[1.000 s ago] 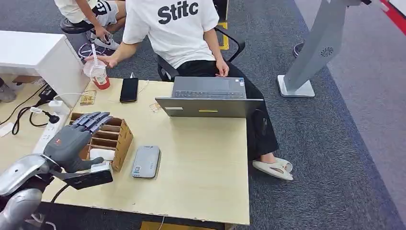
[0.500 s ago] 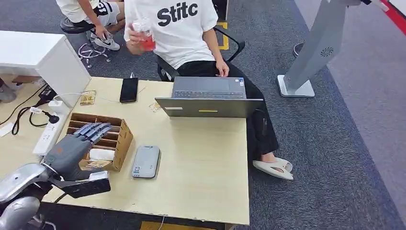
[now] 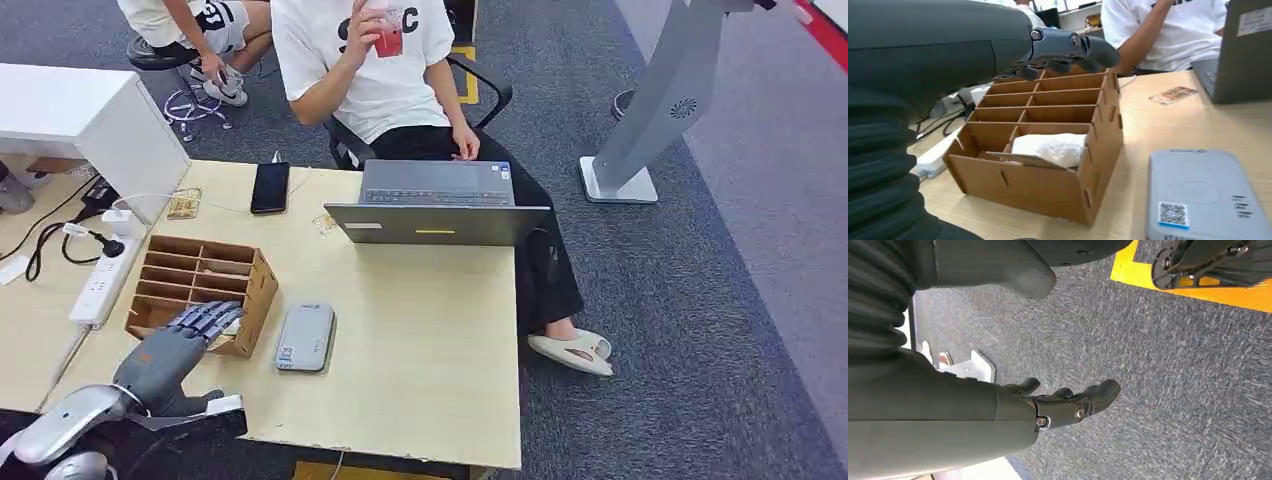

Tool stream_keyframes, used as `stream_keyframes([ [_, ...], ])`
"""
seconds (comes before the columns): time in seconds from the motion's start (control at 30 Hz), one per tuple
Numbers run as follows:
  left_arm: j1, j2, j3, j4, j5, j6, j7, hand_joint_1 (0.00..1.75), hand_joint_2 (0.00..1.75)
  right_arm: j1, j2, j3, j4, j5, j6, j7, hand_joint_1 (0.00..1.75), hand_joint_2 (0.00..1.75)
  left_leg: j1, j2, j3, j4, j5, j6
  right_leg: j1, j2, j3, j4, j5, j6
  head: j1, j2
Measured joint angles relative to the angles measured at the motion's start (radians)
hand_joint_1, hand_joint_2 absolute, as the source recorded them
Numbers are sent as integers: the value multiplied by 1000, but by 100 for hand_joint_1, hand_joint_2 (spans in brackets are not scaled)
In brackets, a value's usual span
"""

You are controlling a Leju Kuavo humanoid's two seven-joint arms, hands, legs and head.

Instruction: Pass the card to the sensor for recognition and then transmit it.

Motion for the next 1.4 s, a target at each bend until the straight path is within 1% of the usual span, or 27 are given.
stream_keyframes([
  [0.3,13,-22,0,35,-33,16,3,0,175,0,0,0,0,0,0,5,0,175,0,0,0,0,0,0,0,0,0,0,0,0,0,0],
  [0.37,14,-31,4,42,-94,48,21,0,175,0,0,0,0,1,-1,6,0,175,0,0,0,0,0,0,0,0,0,0,0,0,0,0],
  [0.43,14,-53,16,56,-199,106,39,0,175,-1,0,0,0,2,-2,8,0,175,0,0,0,0,0,0,0,0,0,0,0,0,0,0],
  [0.6,6,-108,42,89,-337,171,67,0,175,-2,0,0,0,7,-4,11,0,175,0,0,0,0,0,0,0,0,0,0,0,0,0,0],
  [0.77,-5,-154,81,123,-403,199,69,0,175,-3,0,0,0,12,-6,19,0,175,0,0,0,0,0,0,0,0,0,0,0,0,0,0],
  [0.97,-19,-185,108,156,-414,192,66,0,175,-3,0,0,0,12,-6,23,0,175,0,0,0,0,0,0,0,0,0,0,0,0,0,0],
  [1.07,-25,-191,113,172,-399,164,61,0,175,-3,0,0,0,11,-6,23,0,175,0,0,0,0,0,0,0,0,0,0,0,0,0,0],
  [1.17,-27,-188,116,180,-374,128,44,0,175,-3,0,0,0,11,-5,24,0,175,0,0,0,0,0,0,0,0,0,0,0,0,0,0],
  [1.27,-27,-179,116,183,-355,103,44,0,175,-3,0,0,0,10,-4,26,0,175,0,0,0,0,0,0,0,0,0,0,0,0,0,0],
  [1.4,-27,-170,116,188,-353,96,44,0,175,-3,0,0,0,10,-4,26,0,175,0,0,0,0,0,0,0,0,0,0,0,0,0,0],
])
